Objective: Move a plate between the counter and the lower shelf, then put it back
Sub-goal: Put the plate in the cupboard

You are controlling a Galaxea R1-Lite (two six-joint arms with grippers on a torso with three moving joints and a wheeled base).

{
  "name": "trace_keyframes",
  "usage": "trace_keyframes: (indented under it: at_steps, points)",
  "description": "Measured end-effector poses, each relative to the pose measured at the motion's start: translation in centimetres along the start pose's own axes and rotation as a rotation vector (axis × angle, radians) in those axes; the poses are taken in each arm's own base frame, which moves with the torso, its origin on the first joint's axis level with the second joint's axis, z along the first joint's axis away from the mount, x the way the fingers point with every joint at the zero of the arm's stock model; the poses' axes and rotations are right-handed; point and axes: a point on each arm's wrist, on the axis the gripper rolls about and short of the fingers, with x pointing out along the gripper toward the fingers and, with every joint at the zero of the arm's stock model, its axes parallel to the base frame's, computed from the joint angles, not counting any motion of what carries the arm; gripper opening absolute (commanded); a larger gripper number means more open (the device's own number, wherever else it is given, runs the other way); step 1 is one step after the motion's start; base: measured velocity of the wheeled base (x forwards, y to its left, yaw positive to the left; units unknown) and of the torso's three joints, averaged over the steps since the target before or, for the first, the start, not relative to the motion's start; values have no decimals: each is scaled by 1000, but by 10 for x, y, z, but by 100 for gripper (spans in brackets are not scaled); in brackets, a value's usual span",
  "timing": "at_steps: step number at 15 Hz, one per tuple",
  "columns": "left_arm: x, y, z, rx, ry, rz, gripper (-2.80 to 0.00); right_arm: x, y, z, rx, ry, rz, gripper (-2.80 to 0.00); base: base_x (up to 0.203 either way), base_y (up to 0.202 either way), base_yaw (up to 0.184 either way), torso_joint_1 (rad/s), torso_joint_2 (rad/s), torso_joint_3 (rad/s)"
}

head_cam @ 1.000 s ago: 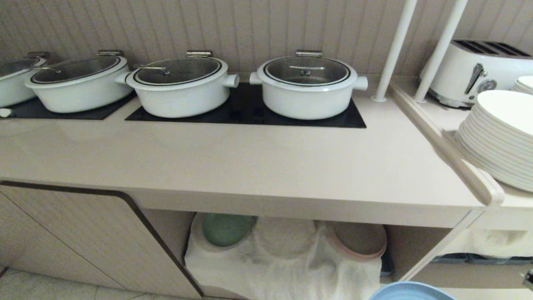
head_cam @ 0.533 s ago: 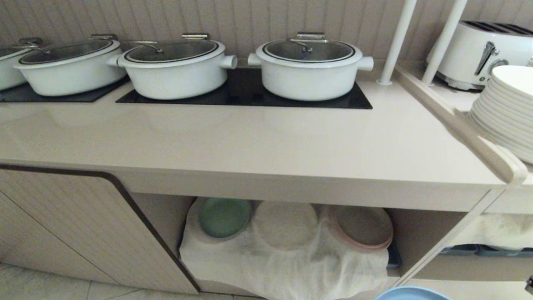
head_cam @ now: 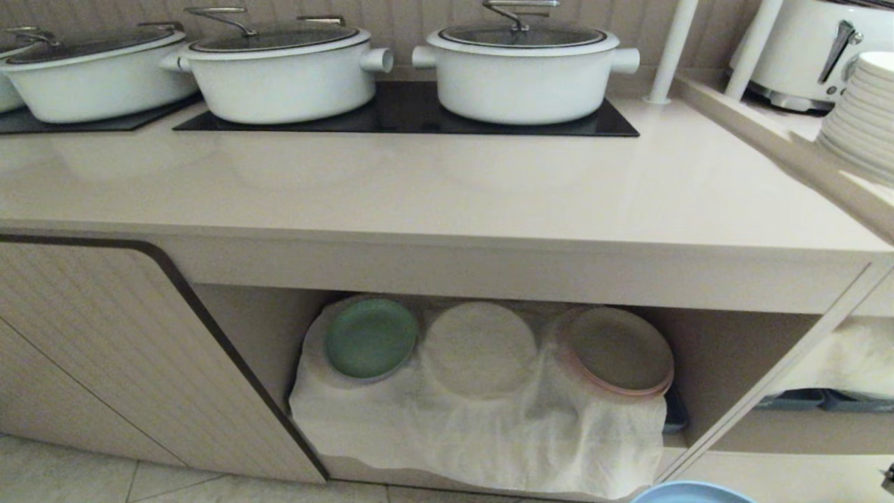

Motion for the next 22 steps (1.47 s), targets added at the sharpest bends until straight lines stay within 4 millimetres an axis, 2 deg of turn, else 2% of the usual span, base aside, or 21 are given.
trace_keyframes:
  at_steps: [14, 22]
  points:
    - [0, 0, 0, 1, -1, 0, -280, 0, 0, 0, -7, -2, 4, -280, 0, 0, 0, -163, 474, 299]
    - [0, 0, 0, 0, -1, 0, -280, 0, 0, -1, -6, 1, 3, -280, 0, 0, 0, -17, 78, 59]
